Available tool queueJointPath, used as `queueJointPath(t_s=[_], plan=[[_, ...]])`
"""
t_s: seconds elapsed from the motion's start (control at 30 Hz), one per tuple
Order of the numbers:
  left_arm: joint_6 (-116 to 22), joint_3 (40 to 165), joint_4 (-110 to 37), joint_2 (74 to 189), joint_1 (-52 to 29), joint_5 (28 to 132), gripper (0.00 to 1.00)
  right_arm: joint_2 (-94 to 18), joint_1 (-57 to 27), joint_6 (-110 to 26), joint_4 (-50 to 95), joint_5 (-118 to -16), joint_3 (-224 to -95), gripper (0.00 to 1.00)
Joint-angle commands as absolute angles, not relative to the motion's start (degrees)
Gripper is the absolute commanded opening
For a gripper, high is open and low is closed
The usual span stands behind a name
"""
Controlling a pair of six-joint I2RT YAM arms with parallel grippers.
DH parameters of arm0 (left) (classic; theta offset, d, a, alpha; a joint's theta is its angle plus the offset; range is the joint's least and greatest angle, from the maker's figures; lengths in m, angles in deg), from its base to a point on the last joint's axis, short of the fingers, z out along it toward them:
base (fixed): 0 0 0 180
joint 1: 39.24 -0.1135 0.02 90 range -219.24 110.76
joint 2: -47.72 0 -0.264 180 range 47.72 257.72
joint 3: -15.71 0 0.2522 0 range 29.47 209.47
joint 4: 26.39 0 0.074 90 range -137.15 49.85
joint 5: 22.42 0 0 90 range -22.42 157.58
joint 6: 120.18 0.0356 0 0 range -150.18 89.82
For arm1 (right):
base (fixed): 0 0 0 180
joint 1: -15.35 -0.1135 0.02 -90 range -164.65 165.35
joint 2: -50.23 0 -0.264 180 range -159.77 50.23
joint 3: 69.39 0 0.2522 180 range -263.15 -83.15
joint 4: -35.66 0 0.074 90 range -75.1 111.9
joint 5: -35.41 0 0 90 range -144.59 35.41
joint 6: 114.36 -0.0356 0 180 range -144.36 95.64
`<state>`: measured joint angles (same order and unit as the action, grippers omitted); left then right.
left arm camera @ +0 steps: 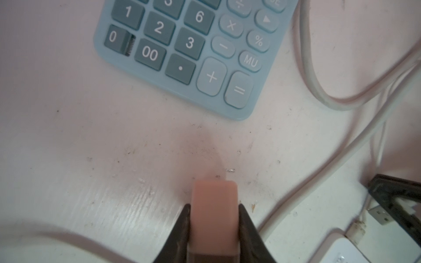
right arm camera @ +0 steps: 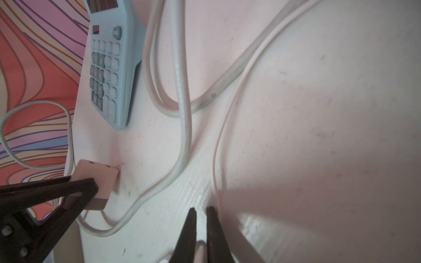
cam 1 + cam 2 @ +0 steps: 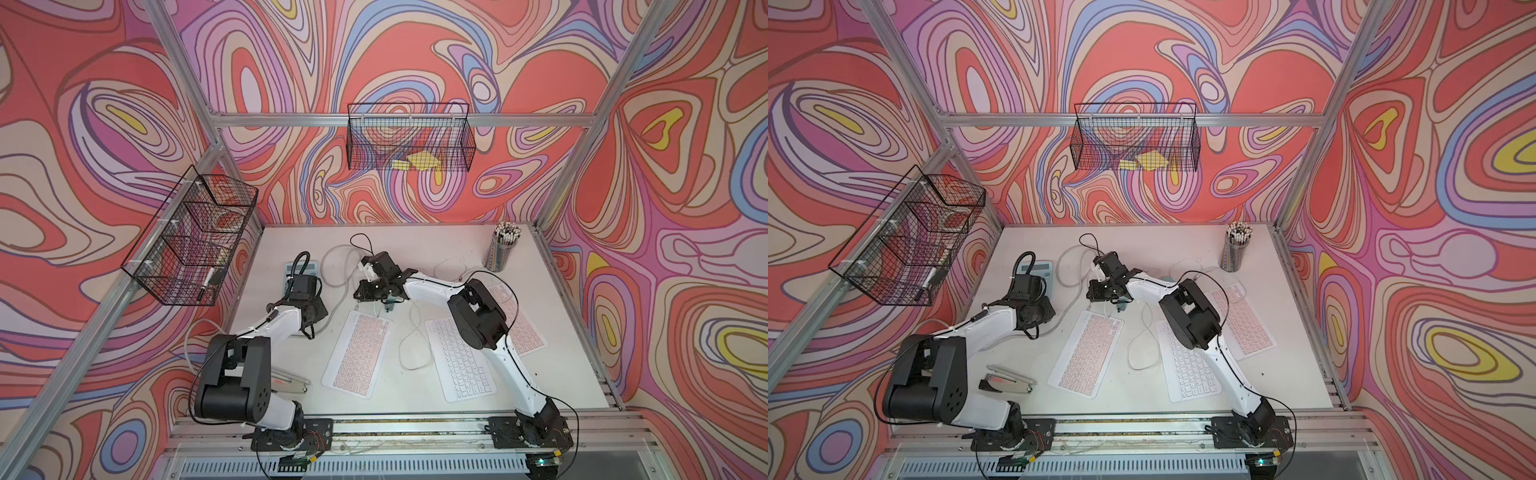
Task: Unplug the wireless keyboard
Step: Place the plug at the center of the board.
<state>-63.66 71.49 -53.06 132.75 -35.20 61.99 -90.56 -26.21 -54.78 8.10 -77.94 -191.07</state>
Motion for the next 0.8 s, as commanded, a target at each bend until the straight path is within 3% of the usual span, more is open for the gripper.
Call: queueJointPath(t_s=[0.0,0.3,0.4,0.47,0.77], plan=[[-65.24,72.08,-57.11,134.16,-35.54,60.21,0.08,-90.81,-26.23,-52.94,4.81,-72.66,-191.54,0.0],[-62.37,73.3,-57.9,131.61,-35.54,61.6,0.32,-89.65,-26.18,-52.63,5.36,-75.95,-190.98,0.01],[-61.31,73.88,-58.65,130.67,-35.54,62.69,0.42,-88.84,-26.08,-52.38,6.18,-77.98,-190.55,0.15],[-60.67,74.09,-58.95,129.69,-35.56,63.16,0.46,-87.92,-25.81,-52.66,6.73,-78.27,-189.82,0.2],[-58.49,76.49,-61.89,125.63,-35.54,64.27,0.51,-84.18,-25.08,-51.92,5.7,-79.25,-186.95,0.36]])
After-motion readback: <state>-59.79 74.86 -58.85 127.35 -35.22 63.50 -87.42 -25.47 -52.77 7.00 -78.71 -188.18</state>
